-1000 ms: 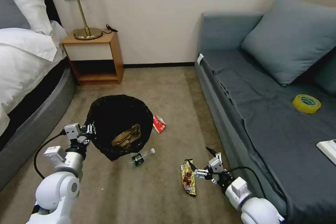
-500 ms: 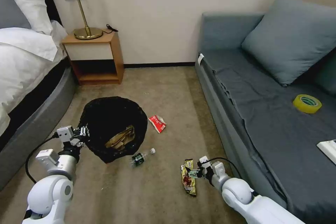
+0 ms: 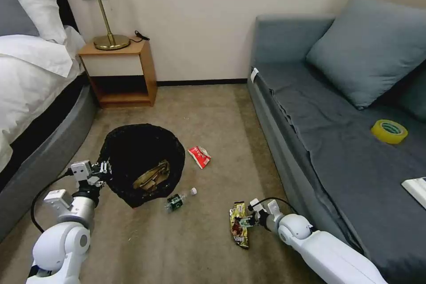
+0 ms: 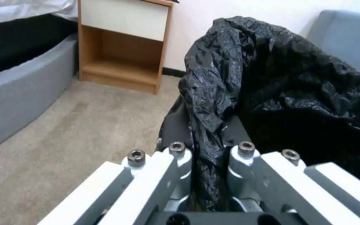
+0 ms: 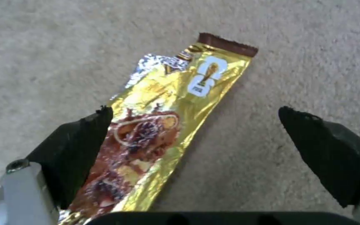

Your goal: Pick up the trash bin, then pick up the garbage on the floor and place it into the trash bin.

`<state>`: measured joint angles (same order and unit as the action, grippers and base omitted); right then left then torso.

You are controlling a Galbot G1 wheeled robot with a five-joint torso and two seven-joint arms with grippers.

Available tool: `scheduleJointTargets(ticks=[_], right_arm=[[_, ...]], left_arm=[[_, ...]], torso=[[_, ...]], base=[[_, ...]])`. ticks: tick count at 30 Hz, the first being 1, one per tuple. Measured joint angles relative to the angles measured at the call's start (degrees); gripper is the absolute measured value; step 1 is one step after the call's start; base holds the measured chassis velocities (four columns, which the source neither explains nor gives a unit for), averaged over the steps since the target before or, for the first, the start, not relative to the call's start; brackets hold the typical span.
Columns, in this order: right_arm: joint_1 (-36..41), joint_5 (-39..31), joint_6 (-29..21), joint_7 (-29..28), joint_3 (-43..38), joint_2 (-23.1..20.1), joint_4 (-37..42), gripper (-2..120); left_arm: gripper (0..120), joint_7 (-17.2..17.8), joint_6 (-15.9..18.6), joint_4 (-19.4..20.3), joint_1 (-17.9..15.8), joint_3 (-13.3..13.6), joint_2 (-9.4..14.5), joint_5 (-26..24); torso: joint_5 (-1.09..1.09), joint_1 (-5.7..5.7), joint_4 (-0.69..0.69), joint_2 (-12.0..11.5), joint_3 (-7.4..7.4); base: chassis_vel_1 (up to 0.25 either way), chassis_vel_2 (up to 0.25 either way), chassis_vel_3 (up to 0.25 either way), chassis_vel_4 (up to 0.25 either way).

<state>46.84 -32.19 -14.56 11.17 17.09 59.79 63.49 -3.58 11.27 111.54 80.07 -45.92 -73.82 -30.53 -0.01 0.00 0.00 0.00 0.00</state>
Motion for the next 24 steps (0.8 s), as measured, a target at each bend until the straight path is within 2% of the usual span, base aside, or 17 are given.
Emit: scheduleJointTargets(ticks=[10,24], right_arm=[[-1.3,-0.7,0.8,-0.4,-0.5,4.6,-5.5,100],[-1.2,0.6,1.6,-0.3,-1.6,6.0,-6.5,100]], left_arm=[[6,-0.1,-0.1,-0.6,-0.1,0.5,0.5,0.2],[6,-0.1,-0.1,-0.6,0.1,0.4,0.8,0.1]], torso=[[0.01,0.0,0.0,0.0,0.0],[0.01,0.0,0.0,0.0,0.0]], base=[[0.0,0.0,0.0,0.0],[0.0,0.0,0.0,0.0]])
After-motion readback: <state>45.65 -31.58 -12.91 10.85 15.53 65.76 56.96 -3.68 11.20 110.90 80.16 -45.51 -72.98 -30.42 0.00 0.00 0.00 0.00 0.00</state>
